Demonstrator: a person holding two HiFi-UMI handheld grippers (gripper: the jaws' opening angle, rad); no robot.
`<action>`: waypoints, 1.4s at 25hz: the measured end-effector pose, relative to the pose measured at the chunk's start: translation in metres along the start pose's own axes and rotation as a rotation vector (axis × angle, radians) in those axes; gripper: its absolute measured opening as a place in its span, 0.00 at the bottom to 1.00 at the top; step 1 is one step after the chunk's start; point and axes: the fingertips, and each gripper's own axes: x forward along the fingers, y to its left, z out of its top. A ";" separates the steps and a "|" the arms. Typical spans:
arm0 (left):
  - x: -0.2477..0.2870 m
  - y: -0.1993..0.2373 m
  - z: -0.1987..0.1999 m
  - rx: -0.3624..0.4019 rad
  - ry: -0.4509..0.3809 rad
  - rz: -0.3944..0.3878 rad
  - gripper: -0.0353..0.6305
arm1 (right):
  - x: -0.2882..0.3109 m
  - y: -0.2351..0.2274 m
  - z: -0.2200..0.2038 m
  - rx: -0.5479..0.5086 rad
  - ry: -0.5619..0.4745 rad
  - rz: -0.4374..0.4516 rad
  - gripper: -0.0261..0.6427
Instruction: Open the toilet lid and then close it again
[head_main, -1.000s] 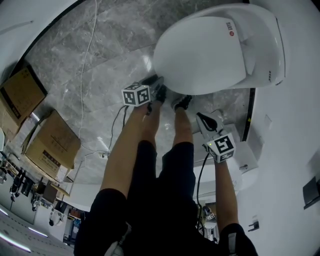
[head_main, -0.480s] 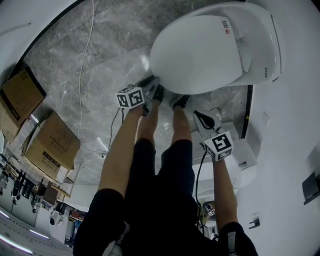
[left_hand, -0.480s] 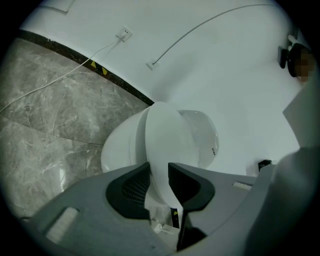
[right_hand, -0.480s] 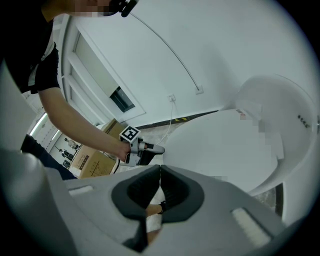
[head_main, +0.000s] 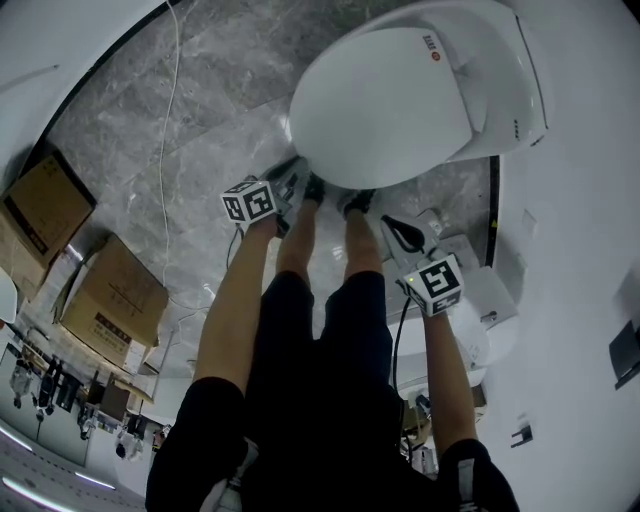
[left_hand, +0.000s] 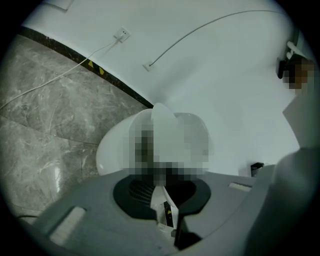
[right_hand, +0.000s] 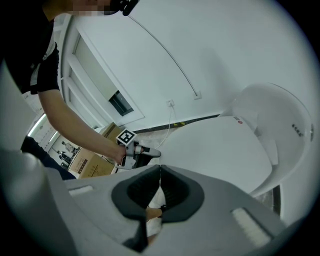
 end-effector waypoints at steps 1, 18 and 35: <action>-0.002 -0.004 0.001 -0.003 -0.003 -0.012 0.11 | -0.002 0.001 0.001 0.001 -0.003 -0.001 0.05; -0.020 -0.087 0.023 0.010 0.044 -0.232 0.11 | -0.010 0.029 0.057 -0.060 -0.059 0.000 0.05; -0.027 -0.137 0.033 0.036 0.166 -0.254 0.11 | -0.003 0.048 0.092 -0.121 -0.032 -0.043 0.05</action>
